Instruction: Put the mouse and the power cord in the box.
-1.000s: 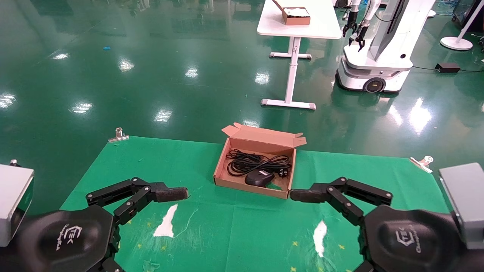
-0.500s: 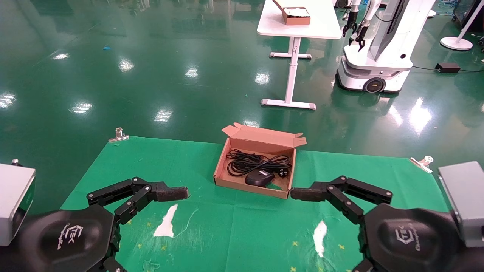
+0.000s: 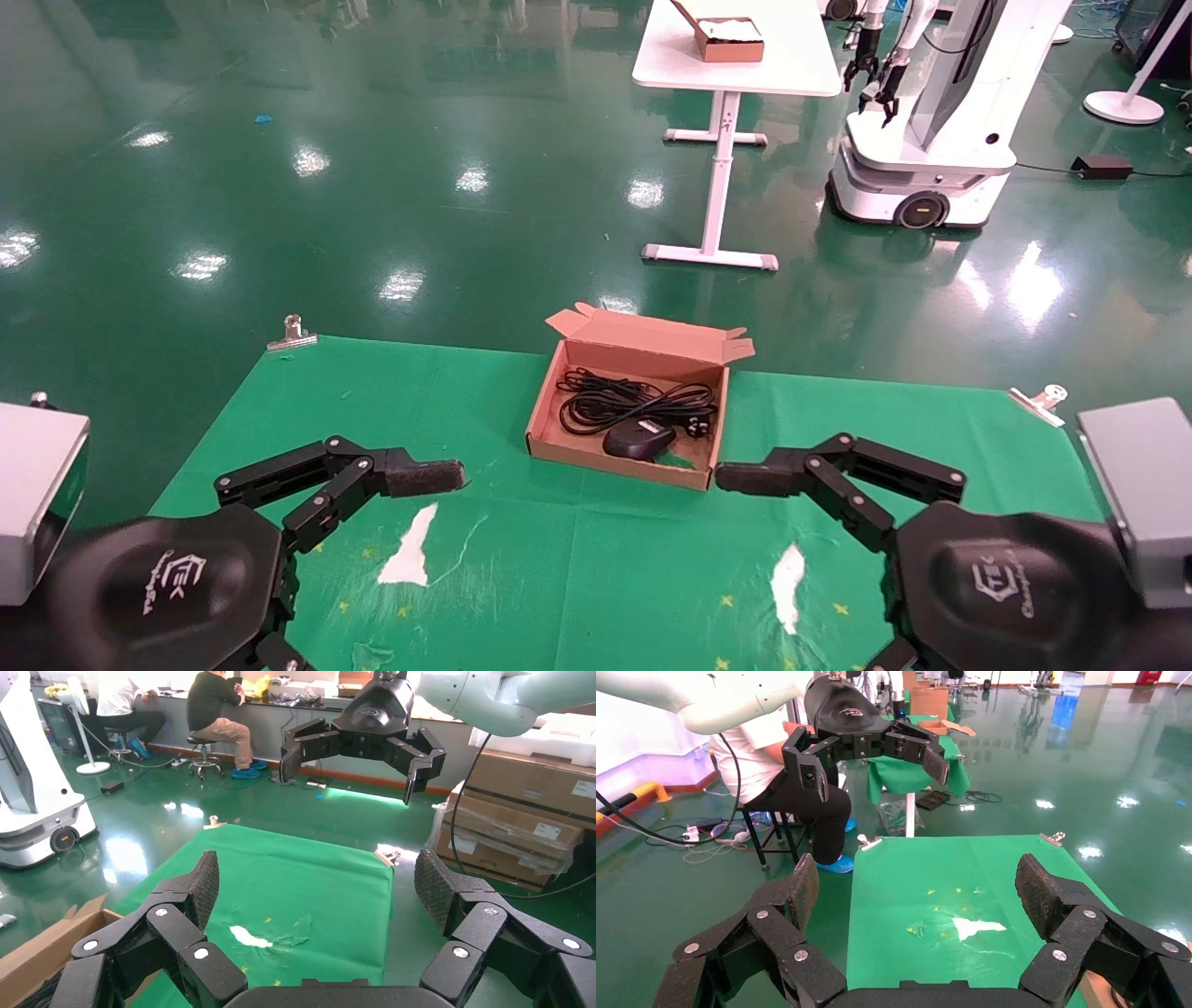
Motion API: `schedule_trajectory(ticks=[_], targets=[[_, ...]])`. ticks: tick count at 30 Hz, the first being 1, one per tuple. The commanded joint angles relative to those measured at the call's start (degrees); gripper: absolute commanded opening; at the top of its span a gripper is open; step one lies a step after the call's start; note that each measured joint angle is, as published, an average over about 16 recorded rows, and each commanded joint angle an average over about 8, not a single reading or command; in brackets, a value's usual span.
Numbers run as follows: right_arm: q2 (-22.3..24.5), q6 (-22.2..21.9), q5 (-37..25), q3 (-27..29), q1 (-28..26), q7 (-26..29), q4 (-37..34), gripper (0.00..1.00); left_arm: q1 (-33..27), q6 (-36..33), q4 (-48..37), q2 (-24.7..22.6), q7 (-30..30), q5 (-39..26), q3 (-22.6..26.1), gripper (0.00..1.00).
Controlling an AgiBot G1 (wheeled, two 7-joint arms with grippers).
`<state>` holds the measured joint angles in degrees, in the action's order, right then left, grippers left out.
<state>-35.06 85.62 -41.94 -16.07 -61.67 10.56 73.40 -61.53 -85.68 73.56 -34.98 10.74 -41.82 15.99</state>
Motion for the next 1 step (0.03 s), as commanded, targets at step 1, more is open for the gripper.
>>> schedule_trajectory(ticks=[1], targets=[[0.0, 0.0, 0.0, 0.0, 0.0, 0.0, 0.0, 1.00, 0.0, 0.0, 0.0, 0.0, 0.0, 0.0, 0.0, 1.00]])
